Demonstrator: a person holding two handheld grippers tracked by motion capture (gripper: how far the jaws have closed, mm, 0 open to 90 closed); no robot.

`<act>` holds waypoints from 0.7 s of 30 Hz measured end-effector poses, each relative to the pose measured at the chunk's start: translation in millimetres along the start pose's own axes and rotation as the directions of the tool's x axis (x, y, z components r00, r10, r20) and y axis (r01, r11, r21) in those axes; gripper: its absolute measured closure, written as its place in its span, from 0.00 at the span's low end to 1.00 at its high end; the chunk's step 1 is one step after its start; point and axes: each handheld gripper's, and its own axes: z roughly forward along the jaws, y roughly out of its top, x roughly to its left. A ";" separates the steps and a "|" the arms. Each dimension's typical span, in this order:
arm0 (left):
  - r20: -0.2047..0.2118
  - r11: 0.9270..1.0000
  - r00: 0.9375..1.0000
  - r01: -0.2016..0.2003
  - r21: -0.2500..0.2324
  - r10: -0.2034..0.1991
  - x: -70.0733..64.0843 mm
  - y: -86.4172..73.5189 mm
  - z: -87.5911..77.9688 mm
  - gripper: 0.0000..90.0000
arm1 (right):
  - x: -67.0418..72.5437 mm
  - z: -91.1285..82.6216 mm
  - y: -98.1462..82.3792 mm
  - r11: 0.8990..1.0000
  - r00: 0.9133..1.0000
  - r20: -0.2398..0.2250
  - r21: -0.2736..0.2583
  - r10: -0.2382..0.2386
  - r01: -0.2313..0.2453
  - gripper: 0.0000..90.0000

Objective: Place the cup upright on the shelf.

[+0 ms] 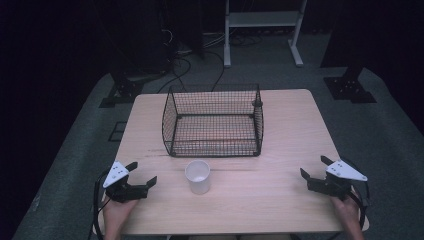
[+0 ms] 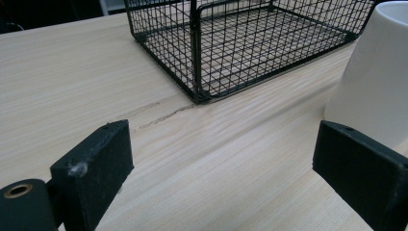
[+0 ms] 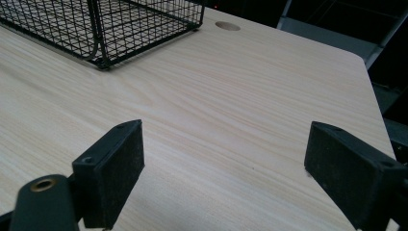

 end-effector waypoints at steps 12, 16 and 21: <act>0.025 1.000 1.000 -0.018 0.007 0.018 -4.0 1.6 3.6 0.07 | 0.5 0.0 0.0 1.000 1.000 0.000 0.000 -0.005 0.005 0.15; 0.029 1.000 0.999 -0.030 0.004 0.029 -6.9 4.1 4.1 0.07 | 0.9 0.1 0.1 1.000 1.000 -0.001 0.001 -0.010 0.010 0.15; 0.047 1.000 0.999 -0.017 0.012 0.016 -9.7 7.0 5.7 0.07 | -0.3 -0.2 0.0 1.000 1.000 -0.006 -0.003 0.005 -0.005 0.15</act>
